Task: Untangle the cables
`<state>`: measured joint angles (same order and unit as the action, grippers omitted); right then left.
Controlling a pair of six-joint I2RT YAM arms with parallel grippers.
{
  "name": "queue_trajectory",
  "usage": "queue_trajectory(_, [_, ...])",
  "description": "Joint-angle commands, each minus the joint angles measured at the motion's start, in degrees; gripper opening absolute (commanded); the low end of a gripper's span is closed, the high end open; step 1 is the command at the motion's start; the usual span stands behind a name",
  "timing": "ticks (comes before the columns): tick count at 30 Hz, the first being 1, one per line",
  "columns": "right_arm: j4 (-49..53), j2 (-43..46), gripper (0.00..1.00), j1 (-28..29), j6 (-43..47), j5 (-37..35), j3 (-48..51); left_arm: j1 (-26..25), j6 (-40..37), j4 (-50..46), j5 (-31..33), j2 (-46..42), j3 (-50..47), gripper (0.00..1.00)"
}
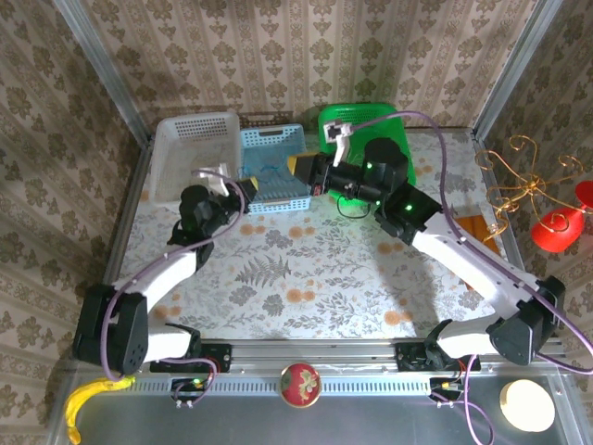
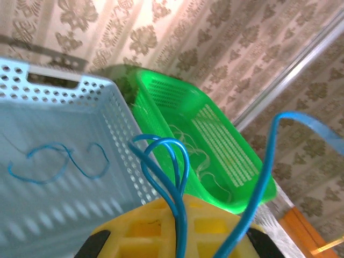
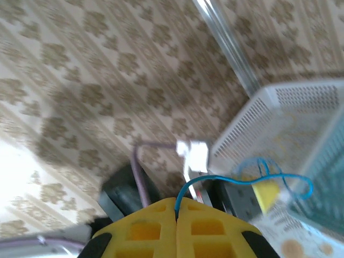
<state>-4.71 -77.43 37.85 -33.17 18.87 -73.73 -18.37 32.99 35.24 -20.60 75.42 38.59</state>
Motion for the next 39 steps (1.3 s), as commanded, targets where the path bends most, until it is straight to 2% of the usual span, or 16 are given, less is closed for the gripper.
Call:
queue_trajectory(1, [-2.2, -1.5, 0.21, -0.4, 0.7, -3.7, 4.8, 2.2, -4.0, -4.1, -3.6, 6.2, 6.8, 0.0])
queue_trajectory(2, [-2.5, -1.8, 0.36, -0.5, 0.3, -3.7, 6.3, 2.8, -4.6, -4.8, -4.2, 8.5, 9.1, 0.0])
queue_trajectory(4, [-2.7, -1.8, 0.54, -0.8, -0.4, -3.9, 9.0, 3.5, -6.3, -6.4, -5.0, 12.7, 13.4, 0.0])
queue_trajectory(8, [-3.7, 0.5, 0.69, -1.1, -1.8, -5.4, 16.5, 4.3, -10.4, -11.4, -5.4, 20.4, 22.1, 0.0])
queue_trajectory(16, [-1.6, 12.1, 0.73, -3.3, -4.1, -8.7, 28.7, 4.8, -14.4, -18.6, -5.1, 32.4, 34.6, 0.0])
queue_trajectory(25, [4.9, 21.1, 0.74, -4.9, -3.2, -10.0, 31.6, 4.2, -17.5, -27.7, -2.5, 40.3, 45.8, 0.01])
queue_trajectory(26, [5.4, 21.7, 0.74, -4.9, -3.0, -10.0, 31.6, 4.1, -18.4, -30.0, -2.2, 41.2, 47.4, 0.18])
queue_trajectory(27, [5.9, 22.2, 0.74, -4.9, -2.8, -10.2, 31.6, 4.0, -19.2, -32.2, -1.1, 41.9, 48.7, 0.44])
queue_trajectory(28, [6.4, 22.6, 0.74, -4.9, -2.7, -10.3, 31.6, 3.9, -19.9, -34.2, -0.3, 42.3, 49.7, 0.65])
queue_trajectory(29, [7.0, 23.2, 0.74, -4.9, -2.6, -10.6, 31.5, 3.8, -20.6, -36.1, 0.2, 42.8, 51.0, 0.94])
queue_trajectory(30, [7.5, 23.6, 0.74, -4.9, -2.4, -10.8, 31.6, 3.8, -21.1, -38.4, 0.3, 43.1, 52.1, 1.0])
queue_trajectory(33, [8.1, 24.7, 0.75, -5.0, -2.2, -11.3, 31.6, 3.8, -22.6, -43.5, 1.2, 42.6, 54.3, 1.0])
queue_trajectory(39, [8.4, 24.7, 0.75, -5.0, -1.4, -12.0, 31.7, 3.7, -23.0, -44.4, 0.2, 36.6, 52.0, 1.0])
